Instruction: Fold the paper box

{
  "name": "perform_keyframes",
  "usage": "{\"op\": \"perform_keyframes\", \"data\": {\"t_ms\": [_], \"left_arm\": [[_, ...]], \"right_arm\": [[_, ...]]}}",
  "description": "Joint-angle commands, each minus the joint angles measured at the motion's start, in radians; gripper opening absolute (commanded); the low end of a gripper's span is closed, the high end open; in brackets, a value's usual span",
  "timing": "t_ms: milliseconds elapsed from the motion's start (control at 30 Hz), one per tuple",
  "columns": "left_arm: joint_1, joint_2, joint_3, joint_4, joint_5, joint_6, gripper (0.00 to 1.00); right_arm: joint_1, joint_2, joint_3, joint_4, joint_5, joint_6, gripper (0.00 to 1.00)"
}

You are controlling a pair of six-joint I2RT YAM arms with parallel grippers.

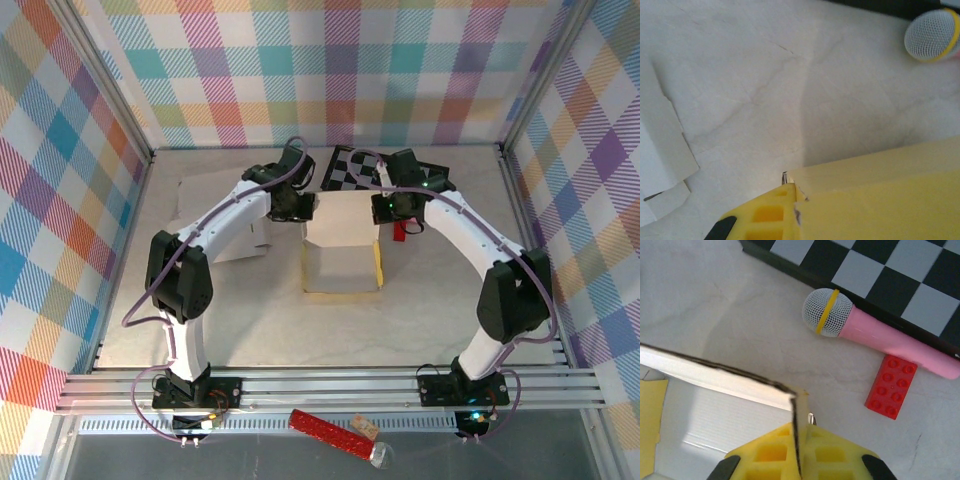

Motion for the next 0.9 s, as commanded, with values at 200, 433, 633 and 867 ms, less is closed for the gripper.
{"op": "perform_keyframes", "data": {"t_ms": [200,433,633,867], "left_arm": [[0.006,0.015,0.000,0.135,-0.054,-0.101,0.00],[0.018,-0.100,-0.231,0.431,-0.030,-0.091,0.00],[0.018,-0.185,-0.424,0.668,0.015,-0.100,0.00],[0.001,-0.279,-0.628,0.877,0.024,-0.092,0.00]], "right_arm": [[0.038,-0.056,-0.120,0.229,0.108,0.267,0.00],[0.063,-0.089,-0.258,0.460,0.110,0.290,0.00],[0.076,-0.144,-0.416,0.640,0.094,0.276,0.00],[0.084,-0.195,-0.512,0.662,0.100,0.272,0.00]]}}
